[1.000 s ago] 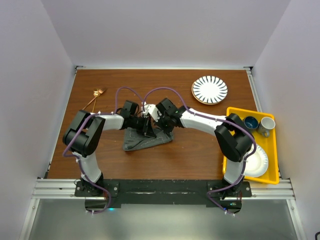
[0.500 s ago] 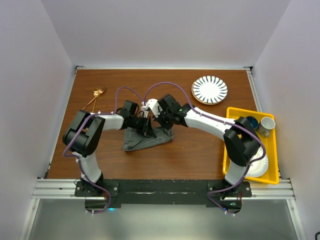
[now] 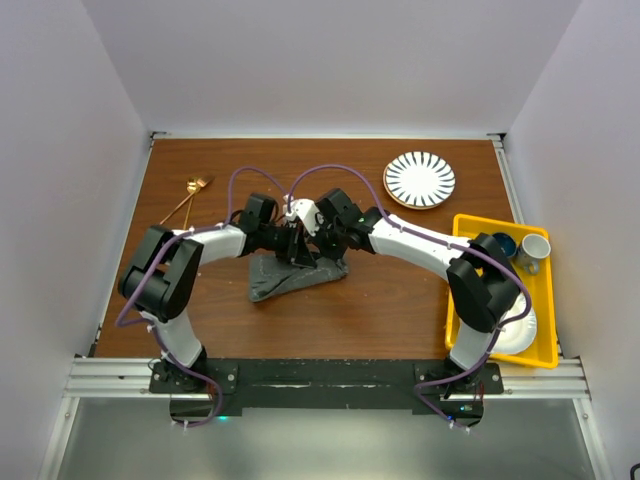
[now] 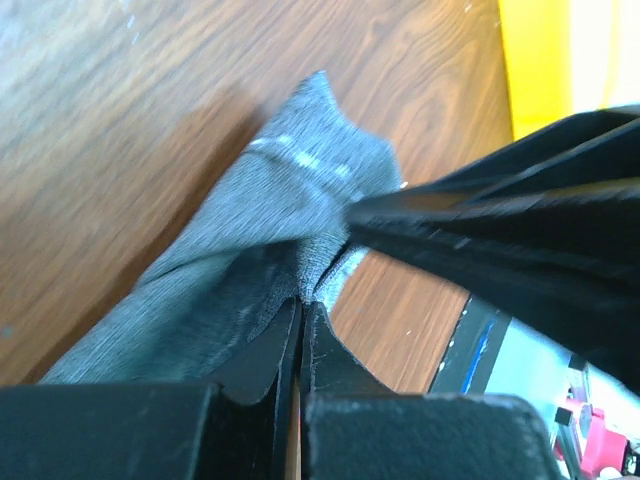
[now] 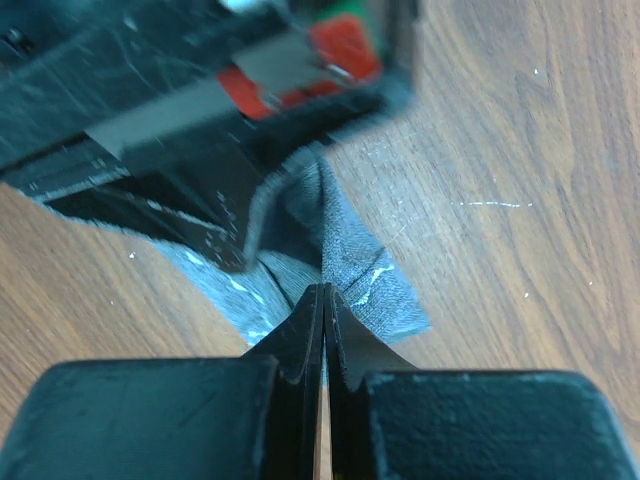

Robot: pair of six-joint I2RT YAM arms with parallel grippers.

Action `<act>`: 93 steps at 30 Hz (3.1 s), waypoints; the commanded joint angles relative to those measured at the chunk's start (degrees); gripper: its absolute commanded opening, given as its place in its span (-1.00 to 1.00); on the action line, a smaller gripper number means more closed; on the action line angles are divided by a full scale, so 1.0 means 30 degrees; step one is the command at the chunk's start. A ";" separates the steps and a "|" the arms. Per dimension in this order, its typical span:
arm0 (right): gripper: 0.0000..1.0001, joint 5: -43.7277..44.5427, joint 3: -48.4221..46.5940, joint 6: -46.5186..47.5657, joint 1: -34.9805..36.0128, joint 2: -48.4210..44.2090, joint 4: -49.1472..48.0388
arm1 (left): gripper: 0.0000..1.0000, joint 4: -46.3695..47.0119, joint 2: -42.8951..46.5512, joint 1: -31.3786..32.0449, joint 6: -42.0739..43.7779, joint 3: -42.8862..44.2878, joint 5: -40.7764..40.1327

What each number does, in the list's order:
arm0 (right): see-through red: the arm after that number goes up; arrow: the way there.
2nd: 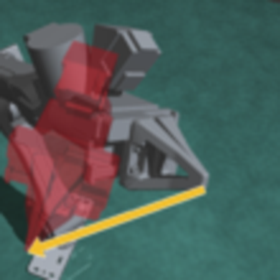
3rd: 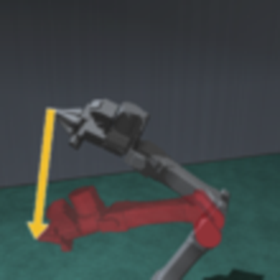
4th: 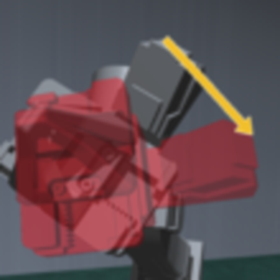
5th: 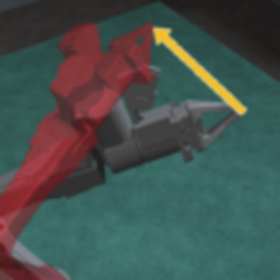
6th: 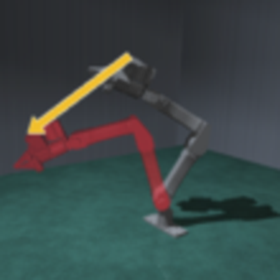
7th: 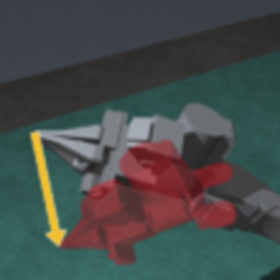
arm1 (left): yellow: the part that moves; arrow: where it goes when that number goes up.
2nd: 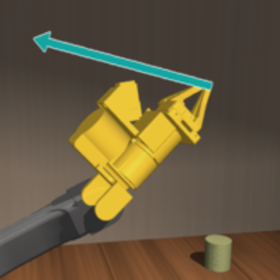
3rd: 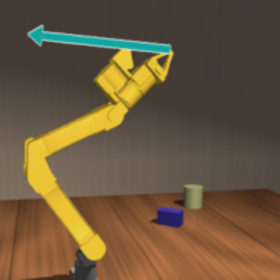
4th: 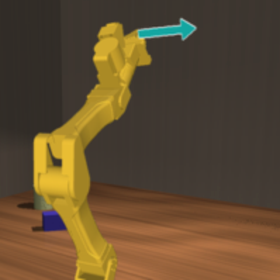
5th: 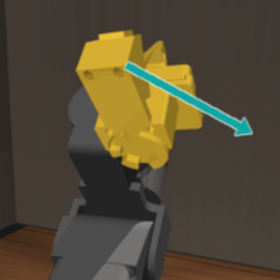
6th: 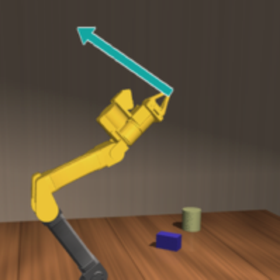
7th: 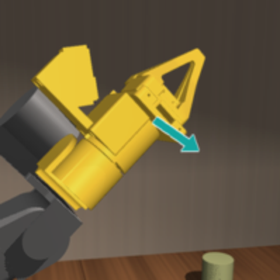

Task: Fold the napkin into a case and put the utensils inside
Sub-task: Stuff the top corner of the smaller-rectangle-folded napkin into the folded napkin.

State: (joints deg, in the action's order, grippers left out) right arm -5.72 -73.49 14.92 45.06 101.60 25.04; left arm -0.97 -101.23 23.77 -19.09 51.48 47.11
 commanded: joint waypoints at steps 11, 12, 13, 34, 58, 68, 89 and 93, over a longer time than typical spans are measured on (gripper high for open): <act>-1.00 -0.0234 -0.0023 0.0418 0.0069 -0.0059 -0.0992 | -1.00 -0.0523 -0.2142 -0.0625 0.1059 0.1793 -0.0059; -1.00 -0.0059 0.0006 0.0418 0.0040 -0.0059 -0.1021 | -1.00 -0.0670 -0.2725 -0.0831 0.1206 0.1765 -0.0205; -1.00 0.0000 -0.0081 0.0389 0.0010 -0.0059 -0.1021 | -1.00 -0.0672 -0.3021 -0.1007 0.1208 0.1648 -0.0177; -1.00 -0.0644 -0.1605 0.0506 -0.0371 0.2021 -0.0787 | -1.00 0.1320 -0.3113 -0.1304 -0.2777 0.3170 0.1493; -1.00 0.1232 -0.1636 -0.0078 -0.0517 0.4218 -0.1021 | -0.51 0.5855 -0.3177 -0.3263 -0.7013 0.1651 0.3279; -1.00 0.0968 -0.1311 -0.0490 -0.0810 0.4159 -0.0993 | -0.20 0.6931 0.1015 -0.6395 -0.8147 -0.1108 0.3806; -1.00 -0.0555 -0.2864 -0.1047 -0.1133 0.5477 0.0705 | 0.25 -0.7510 0.9572 -0.2306 1.7062 -0.1865 -0.2984; -1.00 -0.0789 -0.3216 -0.1076 -0.1133 0.5829 0.1029 | 0.29 -0.6650 0.9252 -0.1127 1.6386 -0.2482 -0.5034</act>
State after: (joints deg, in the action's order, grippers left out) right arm -6.85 -82.26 12.45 41.93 115.90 25.65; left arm -27.16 -73.95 17.89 31.94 45.47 40.62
